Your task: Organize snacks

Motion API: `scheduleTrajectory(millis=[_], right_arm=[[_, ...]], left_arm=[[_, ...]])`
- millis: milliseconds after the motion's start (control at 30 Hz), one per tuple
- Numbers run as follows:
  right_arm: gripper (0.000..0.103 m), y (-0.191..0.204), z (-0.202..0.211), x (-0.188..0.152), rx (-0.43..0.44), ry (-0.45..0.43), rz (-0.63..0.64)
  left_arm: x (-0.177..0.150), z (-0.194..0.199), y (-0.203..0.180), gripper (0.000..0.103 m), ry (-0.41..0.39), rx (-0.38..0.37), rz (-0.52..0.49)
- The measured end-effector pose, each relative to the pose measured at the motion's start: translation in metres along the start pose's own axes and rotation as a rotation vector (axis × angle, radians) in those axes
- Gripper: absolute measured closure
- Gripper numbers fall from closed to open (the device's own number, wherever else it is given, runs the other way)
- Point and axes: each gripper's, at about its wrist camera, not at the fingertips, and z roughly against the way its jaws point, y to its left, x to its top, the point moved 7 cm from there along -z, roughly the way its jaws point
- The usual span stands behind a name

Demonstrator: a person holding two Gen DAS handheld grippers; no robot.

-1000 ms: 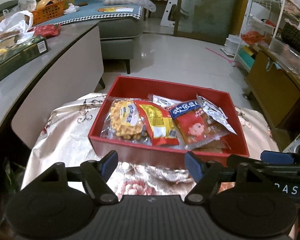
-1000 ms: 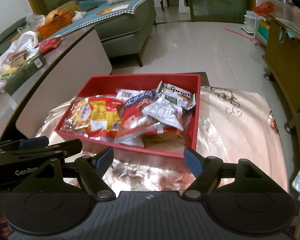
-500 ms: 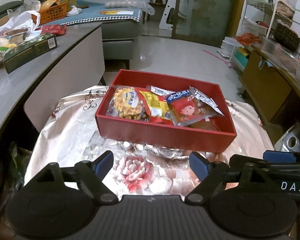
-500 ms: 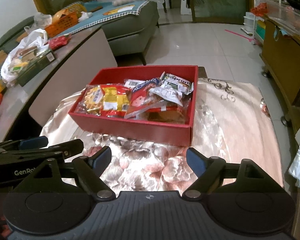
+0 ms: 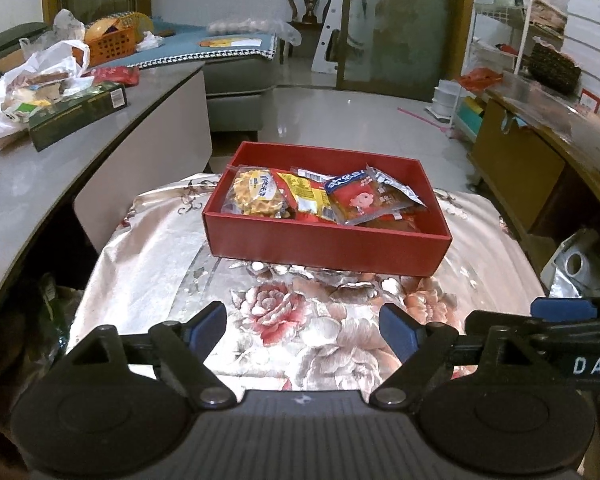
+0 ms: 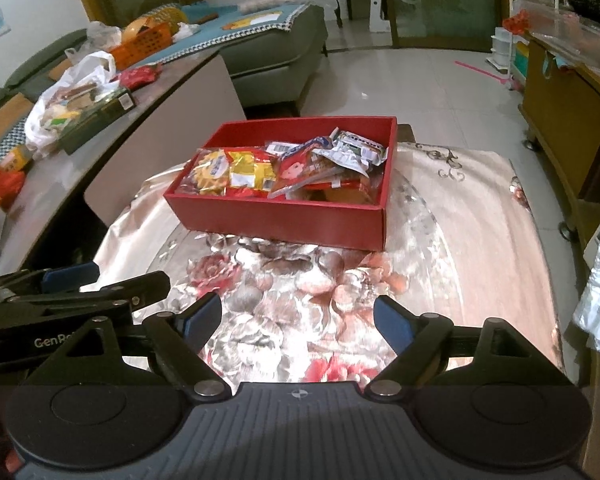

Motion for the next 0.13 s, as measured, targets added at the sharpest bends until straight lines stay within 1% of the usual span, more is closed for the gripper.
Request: scheduleTrajectory(millis=[133], right_arm=[[0.015, -0.0021, 0.0081, -0.0067, 0.0, -0.005, -0.005]], left_arm=[[-0.0076, 0.0087, 0.0018, 0.025, -0.006, 0.015, -0.003]])
